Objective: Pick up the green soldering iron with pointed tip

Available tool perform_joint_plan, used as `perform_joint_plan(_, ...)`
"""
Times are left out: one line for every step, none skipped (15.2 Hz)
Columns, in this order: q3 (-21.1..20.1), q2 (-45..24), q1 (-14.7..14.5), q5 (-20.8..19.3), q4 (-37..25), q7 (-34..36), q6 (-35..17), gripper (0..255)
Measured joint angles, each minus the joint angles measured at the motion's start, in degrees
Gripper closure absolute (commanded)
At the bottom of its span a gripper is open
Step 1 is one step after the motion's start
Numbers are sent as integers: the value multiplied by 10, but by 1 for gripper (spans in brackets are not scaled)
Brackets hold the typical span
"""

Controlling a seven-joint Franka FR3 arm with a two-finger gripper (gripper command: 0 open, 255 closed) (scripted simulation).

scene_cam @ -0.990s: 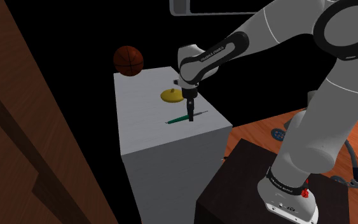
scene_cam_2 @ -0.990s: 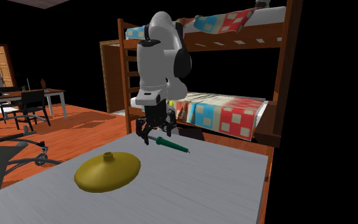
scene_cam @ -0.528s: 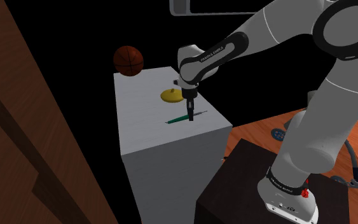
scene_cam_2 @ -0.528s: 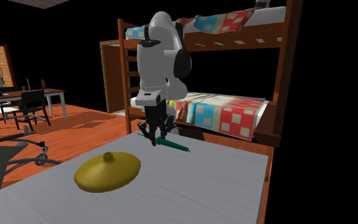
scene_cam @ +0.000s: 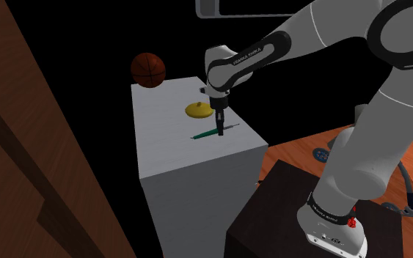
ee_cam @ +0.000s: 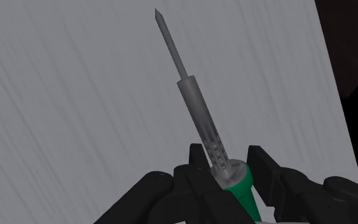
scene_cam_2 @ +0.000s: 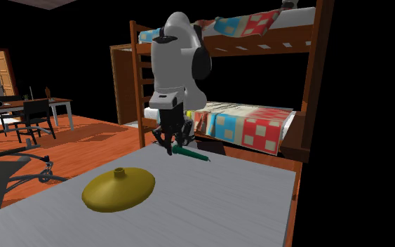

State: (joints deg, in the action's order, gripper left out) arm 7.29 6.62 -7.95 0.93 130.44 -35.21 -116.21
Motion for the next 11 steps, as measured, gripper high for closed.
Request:
perform_joint_plan(0, 3, 0, 0, -4, 1, 7, 255)
perform_joint_plan(0, 5, 0, -1, -9, 0, 14, 255)
perform_joint_plan(0, 9, 0, -1, -13, 1, 21, 255)
perform_joint_plan(0, 13, 0, -2, -18, 2, 31, 255)
perform_joint_plan(0, 16, 0, -2, -23, 2, 38, 255)
perform_joint_plan(-1, 19, 0, -3, -26, 3, 45, 255)
perform_joint_plan(-1, 21, 0, -3, -33, 3, 53, 255)
perform_joint_plan(-1, 24, 0, -3, -38, 4, 62, 255)
perform_joint_plan(-1, 27, 0, -4, -44, 4, 71, 255)
perform_joint_plan(-1, 29, 0, -4, -49, 4, 78, 255)
perform_joint_plan(-1, 30, 0, -4, -53, 4, 83, 255)
